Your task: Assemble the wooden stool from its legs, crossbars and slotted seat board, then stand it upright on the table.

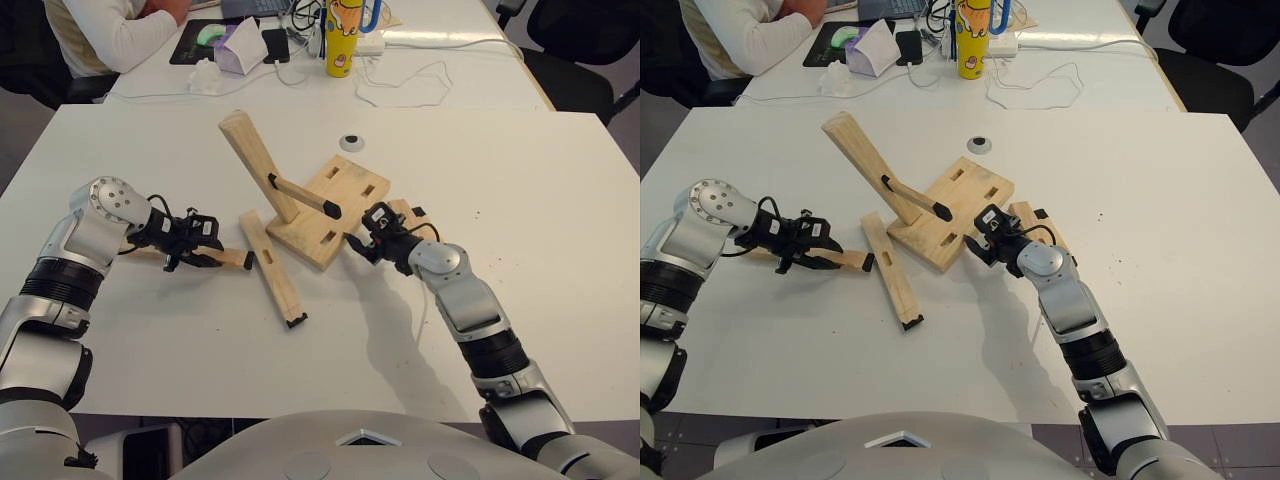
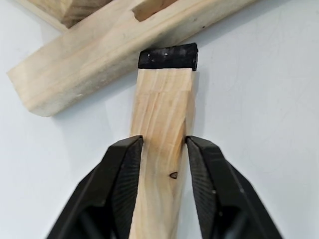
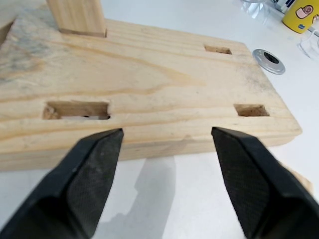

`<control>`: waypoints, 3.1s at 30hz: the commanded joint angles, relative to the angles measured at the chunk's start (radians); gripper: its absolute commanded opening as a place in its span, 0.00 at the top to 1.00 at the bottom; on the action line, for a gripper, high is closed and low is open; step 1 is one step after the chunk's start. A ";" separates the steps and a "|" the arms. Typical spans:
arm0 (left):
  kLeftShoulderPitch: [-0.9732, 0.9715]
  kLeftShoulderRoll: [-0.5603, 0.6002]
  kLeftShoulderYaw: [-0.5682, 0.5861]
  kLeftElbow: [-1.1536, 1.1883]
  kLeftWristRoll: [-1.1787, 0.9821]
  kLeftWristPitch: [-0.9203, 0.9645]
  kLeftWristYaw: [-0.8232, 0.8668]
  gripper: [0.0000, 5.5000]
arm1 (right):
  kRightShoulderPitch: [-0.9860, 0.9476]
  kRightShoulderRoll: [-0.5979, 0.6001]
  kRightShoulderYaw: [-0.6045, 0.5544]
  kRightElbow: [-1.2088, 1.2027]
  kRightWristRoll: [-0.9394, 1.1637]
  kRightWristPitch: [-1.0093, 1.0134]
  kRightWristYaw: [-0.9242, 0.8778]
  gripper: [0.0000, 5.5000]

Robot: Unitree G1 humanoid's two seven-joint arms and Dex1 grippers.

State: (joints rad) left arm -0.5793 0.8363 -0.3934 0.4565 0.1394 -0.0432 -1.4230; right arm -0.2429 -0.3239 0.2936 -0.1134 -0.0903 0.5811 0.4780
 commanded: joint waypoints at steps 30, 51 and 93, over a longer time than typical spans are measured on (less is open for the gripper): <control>-0.081 -0.054 0.033 0.124 0.026 0.000 0.065 0.05 | 0.001 0.019 -0.001 0.017 0.001 0.020 -0.013 0.40; -0.100 -0.109 0.002 0.251 0.077 -0.054 0.057 0.22 | 0.017 0.029 0.002 0.005 0.001 0.025 -0.021 0.40; -0.147 0.035 0.398 -0.009 -0.130 0.146 0.294 0.62 | -0.078 0.044 -0.131 0.049 0.077 0.022 -0.038 0.40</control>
State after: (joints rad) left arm -0.6435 0.8481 -0.0557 0.4622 0.0439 0.0919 -1.1749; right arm -0.2964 -0.2785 0.1755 -0.0661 -0.0231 0.6095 0.4463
